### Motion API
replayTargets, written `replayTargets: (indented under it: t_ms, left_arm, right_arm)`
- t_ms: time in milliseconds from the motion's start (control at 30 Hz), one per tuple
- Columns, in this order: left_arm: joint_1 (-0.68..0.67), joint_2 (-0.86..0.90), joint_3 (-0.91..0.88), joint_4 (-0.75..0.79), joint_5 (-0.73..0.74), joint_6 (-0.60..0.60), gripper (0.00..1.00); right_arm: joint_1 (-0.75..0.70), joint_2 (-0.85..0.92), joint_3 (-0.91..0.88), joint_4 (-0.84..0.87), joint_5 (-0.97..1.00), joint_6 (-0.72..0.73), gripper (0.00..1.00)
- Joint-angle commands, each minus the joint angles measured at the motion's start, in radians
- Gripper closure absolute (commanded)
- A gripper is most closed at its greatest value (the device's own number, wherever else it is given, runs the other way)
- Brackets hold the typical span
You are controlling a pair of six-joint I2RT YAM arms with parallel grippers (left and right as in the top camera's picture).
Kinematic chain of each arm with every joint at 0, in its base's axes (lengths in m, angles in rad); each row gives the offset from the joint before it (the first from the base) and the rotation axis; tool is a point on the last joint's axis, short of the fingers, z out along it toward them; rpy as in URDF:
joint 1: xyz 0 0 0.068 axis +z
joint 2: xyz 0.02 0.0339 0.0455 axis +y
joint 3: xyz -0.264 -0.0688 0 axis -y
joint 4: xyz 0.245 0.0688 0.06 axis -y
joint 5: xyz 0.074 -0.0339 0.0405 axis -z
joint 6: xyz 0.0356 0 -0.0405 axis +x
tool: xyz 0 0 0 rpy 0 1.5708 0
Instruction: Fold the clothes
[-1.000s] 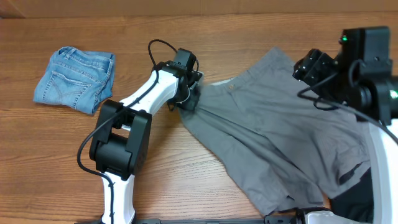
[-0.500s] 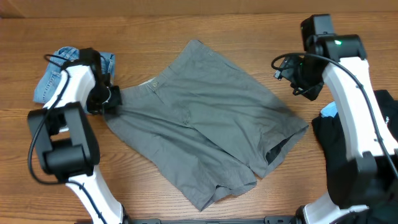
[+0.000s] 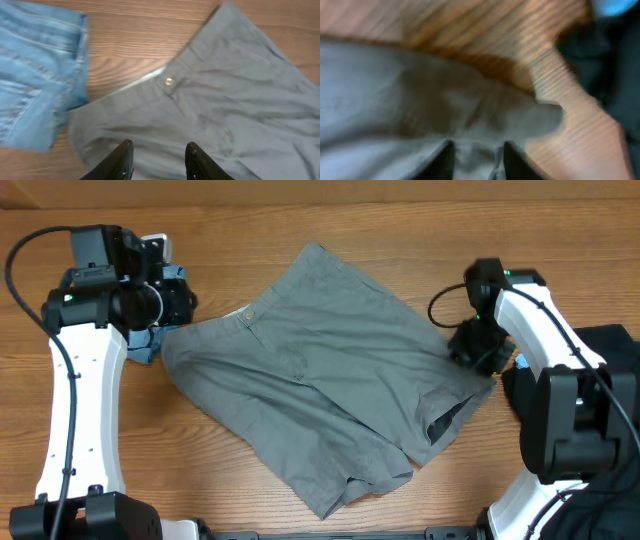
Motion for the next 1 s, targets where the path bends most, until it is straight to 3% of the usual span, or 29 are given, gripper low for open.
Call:
replayTargets:
  t_ms: [0, 133, 267, 400, 533, 567, 633, 700, 767, 833, 967]
  left_arm:
    - [-0.037, 0.016, 0.007, 0.0, 0.058, 0.043, 0.62]
    - [-0.09, 0.016, 0.007, 0.011, 0.055, 0.066, 0.59]
    - [-0.127, 0.016, 0.007, 0.01, 0.055, 0.072, 0.55]
    - [-0.161, 0.016, 0.007, 0.008, 0.055, 0.072, 0.51]
    - [-0.196, 0.018, 0.007, 0.006, 0.055, 0.089, 0.43]
    - [-0.206, 0.019, 0.007, 0.006, 0.055, 0.095, 0.41]
    - [-0.232, 0.024, 0.007, 0.011, 0.055, 0.119, 0.39]
    - [-0.256, 0.04, 0.007, 0.031, 0.055, 0.155, 0.45]
    - [-0.294, 0.095, 0.007, 0.114, 0.025, 0.169, 0.63]
    - [-0.312, 0.172, 0.008, 0.232, -0.02, 0.156, 0.89]
    - [-0.326, 0.343, 0.033, 0.401, 0.036, 0.135, 0.8]
  right_arm:
    - [-0.016, 0.005, -0.102, 0.083, -0.101, -0.017, 0.85]
    - [-0.02, 0.005, -0.253, 0.353, -0.056, 0.109, 0.96]
    - [-0.06, 0.005, -0.327, 0.547, 0.126, 0.229, 0.96]
    - [-0.171, 0.005, -0.311, 0.779, 0.134, 0.158, 0.96]
    - [-0.255, 0.005, -0.255, 0.926, 0.0, 0.026, 0.96]
    - [-0.268, 0.004, -0.231, 0.928, -0.043, 0.002, 0.96]
    - [-0.293, -0.014, -0.14, 0.872, -0.196, -0.088, 0.83]
    - [-0.304, -0.051, -0.059, 0.781, -0.299, -0.148, 0.73]
    - [-0.304, -0.132, 0.054, 0.615, -0.408, -0.176, 0.69]
    - [-0.303, -0.22, 0.123, 0.492, -0.487, -0.176, 0.67]
    - [-0.275, -0.434, 0.146, 0.368, -0.594, -0.175, 0.63]
